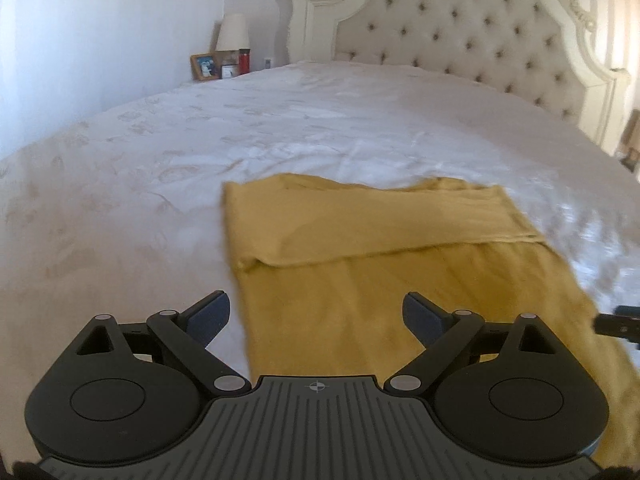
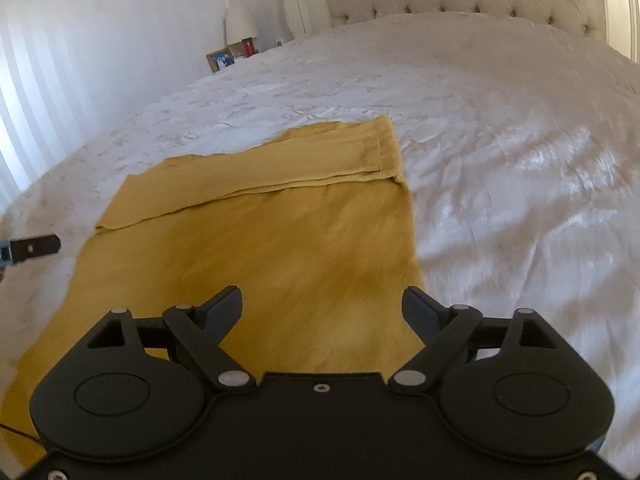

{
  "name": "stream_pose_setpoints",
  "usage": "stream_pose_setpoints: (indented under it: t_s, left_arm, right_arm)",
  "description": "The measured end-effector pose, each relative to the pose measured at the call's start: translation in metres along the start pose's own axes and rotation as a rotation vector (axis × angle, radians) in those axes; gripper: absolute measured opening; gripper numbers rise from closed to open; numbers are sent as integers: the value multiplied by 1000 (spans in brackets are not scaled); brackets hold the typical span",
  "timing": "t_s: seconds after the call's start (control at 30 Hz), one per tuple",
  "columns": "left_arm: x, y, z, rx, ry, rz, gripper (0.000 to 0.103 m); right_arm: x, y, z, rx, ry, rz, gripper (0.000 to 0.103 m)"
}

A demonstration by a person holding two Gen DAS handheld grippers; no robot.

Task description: Fold small clothes

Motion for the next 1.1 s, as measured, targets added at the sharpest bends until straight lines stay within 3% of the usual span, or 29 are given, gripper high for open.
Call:
stream_pose_setpoints:
  t_s: [0.3, 0.73, 0.93, 1.1]
  left_arm:
    - [-32, -25, -55, -13, 82, -18, 94]
    - [-50, -39, -130, -48, 218, -4, 94]
    - [-61, -41, -145, -38, 199, 20, 94]
    - [-84, -29, -136, -67, 93, 109, 94]
  right_arm:
    - [-36, 3, -35, 22, 19, 19, 89]
    - [-48, 6, -100, -6, 208, -3, 91]
    - [-51, 9, -107, -9, 210, -4, 97]
    - [-48, 9, -109, -7, 204, 0, 98]
Point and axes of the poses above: each gripper's, at about its wrist camera, not at the fingertips, and x roughly the way its jaws point, y to its left, z to its top, the point moved 6 cm from there along x, roughly the way its jaws point, and after that the axes turned 3 degrees about y, right-handed, at the moved point
